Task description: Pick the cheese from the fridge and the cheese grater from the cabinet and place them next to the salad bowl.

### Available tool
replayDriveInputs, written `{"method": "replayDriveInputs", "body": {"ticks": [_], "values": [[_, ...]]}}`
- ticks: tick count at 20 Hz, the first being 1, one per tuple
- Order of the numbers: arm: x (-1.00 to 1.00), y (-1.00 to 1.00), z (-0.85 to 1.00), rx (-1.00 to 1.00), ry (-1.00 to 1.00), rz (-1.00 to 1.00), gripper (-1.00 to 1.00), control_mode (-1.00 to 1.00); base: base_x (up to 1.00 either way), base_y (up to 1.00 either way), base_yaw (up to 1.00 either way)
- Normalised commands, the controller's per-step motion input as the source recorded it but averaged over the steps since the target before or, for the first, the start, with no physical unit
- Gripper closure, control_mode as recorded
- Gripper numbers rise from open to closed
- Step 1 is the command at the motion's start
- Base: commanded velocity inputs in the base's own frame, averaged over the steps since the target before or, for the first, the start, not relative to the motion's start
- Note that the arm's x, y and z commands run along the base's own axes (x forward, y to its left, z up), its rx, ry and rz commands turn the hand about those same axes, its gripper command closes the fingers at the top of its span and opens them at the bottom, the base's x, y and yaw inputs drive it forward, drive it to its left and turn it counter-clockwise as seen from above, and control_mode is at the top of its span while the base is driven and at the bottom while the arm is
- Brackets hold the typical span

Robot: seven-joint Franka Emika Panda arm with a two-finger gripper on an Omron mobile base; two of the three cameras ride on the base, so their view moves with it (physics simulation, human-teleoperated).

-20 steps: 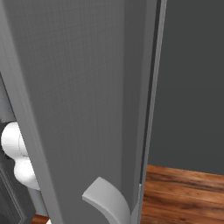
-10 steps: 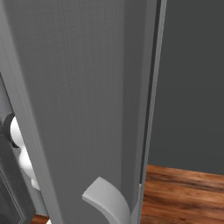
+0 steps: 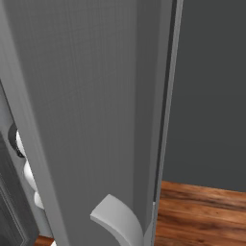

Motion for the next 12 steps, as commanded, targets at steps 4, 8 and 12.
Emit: {"method": "replayDriveInputs", "body": {"ticks": [4,8,12], "values": [[0.20,0.00,-0.13,0.03,0.01,0.00,-1.00,-1.00,0.00,0.00,0.00],[0.22,0.00,-0.08,0.00,0.02,0.00,-1.00,-1.00,0.00,0.00,0.00],[0.20,0.00,-0.10,0.00,0.03,0.00,-1.00,-1.00,0.00,0.00,0.00]]}}
